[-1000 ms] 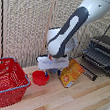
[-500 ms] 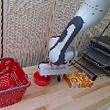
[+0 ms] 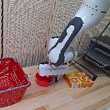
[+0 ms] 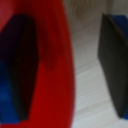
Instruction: Extend the gripper towards the oven tray handle. Grasp the handle and carefully pull the tray out of the oven. Move the gripper above the red bowl. Grab the red bowl gently. Lift the bowl and place it onto the oven tray.
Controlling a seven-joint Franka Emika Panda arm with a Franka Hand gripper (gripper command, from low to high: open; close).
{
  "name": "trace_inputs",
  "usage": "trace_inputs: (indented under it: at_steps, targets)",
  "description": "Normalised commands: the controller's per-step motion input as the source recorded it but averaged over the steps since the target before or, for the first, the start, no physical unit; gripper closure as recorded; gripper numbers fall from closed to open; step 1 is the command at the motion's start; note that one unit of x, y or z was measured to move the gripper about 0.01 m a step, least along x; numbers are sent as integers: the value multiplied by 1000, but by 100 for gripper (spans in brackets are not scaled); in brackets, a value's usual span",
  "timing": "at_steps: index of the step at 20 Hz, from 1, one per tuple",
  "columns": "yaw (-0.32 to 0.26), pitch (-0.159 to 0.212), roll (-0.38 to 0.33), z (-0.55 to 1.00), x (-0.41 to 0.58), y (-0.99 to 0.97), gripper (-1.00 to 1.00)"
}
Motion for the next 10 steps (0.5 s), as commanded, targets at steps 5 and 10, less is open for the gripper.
trace_inputs:
  at_steps: [5, 10]
  targets:
    - [-136, 0, 18, 83, 165, -1, 100]
    - [-230, 30, 27, 367, 260, -16, 100]
